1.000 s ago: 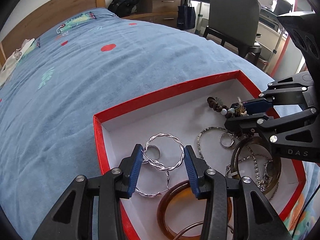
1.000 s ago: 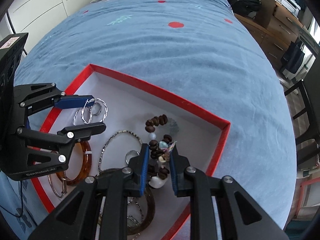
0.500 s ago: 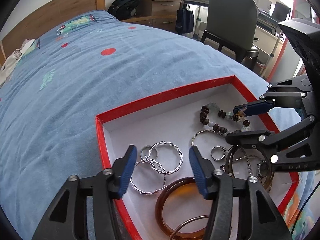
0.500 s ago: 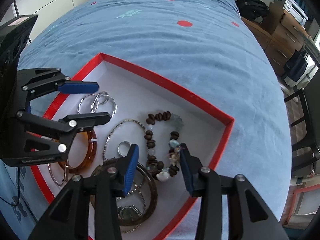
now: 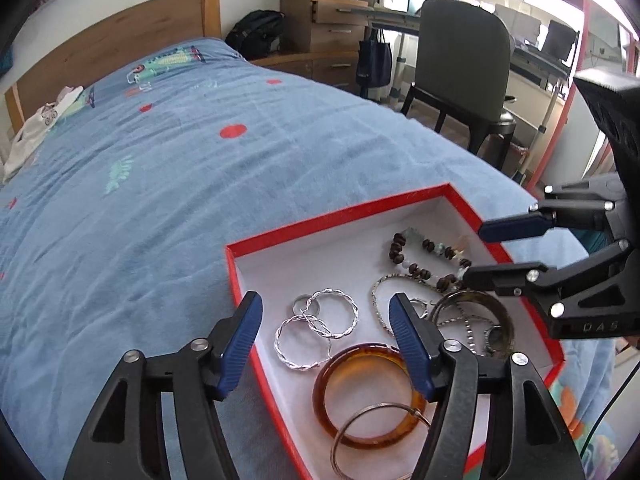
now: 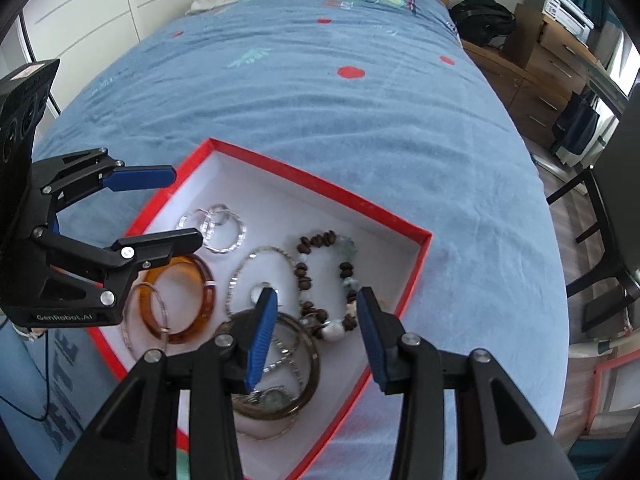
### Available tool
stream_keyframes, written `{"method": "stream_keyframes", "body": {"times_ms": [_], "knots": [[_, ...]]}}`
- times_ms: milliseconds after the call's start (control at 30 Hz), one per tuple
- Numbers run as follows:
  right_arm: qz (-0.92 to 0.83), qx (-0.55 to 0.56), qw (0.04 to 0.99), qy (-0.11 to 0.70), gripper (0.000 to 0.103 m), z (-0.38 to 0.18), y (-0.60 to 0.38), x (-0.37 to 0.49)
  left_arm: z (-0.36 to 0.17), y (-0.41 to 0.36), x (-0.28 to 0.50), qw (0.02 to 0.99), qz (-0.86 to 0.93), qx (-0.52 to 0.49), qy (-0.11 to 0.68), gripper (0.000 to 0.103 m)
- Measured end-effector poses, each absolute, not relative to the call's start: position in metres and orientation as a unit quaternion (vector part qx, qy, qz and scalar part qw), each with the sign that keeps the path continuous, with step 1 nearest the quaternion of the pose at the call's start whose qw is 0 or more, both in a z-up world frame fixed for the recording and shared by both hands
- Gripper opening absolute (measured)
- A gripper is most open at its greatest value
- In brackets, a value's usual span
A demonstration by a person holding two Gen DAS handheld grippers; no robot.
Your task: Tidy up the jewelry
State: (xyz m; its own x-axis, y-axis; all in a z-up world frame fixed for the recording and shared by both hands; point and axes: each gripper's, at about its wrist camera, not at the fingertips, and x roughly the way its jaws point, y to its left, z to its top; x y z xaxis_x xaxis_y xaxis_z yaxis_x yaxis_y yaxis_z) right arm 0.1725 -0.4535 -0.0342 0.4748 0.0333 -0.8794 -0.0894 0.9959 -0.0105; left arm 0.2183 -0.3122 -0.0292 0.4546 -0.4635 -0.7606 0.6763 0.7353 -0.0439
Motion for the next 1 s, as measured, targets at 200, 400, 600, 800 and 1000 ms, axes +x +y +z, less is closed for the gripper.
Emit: {"method": "stream_keyframes", "body": {"times_ms": [200,400,600,800,1000], "knots": [[0.035,-0.02,0.863,0.503,0.04,-0.023,-0.439,0.152,-0.013,-0.296,0.205,0.854,-0.323,0.124,0.389,0.068],[0.035,-0.013,0.869,0.493,0.04,-0.009,-0.421,0.129,-0.001,-0.275,0.188,0.866,-0.3,0.117,0.383,0.074],[0.035,-0.005,0.875,0.484,0.04,0.004,-0.401,0.107,0.015,-0.251,0.167,0.883,-0.267,0.109,0.371,0.08],[0.033,0.005,0.882,0.47,0.04,0.015,-0.379,0.086,0.028,-0.227,0.146,0.899,-0.23,0.095,0.361,0.085],[0.028,0.02,0.89,0.455,0.04,0.026,-0.359,0.066,0.037,-0.201,0.127,0.909,-0.2,0.075,0.358,0.089]]}}
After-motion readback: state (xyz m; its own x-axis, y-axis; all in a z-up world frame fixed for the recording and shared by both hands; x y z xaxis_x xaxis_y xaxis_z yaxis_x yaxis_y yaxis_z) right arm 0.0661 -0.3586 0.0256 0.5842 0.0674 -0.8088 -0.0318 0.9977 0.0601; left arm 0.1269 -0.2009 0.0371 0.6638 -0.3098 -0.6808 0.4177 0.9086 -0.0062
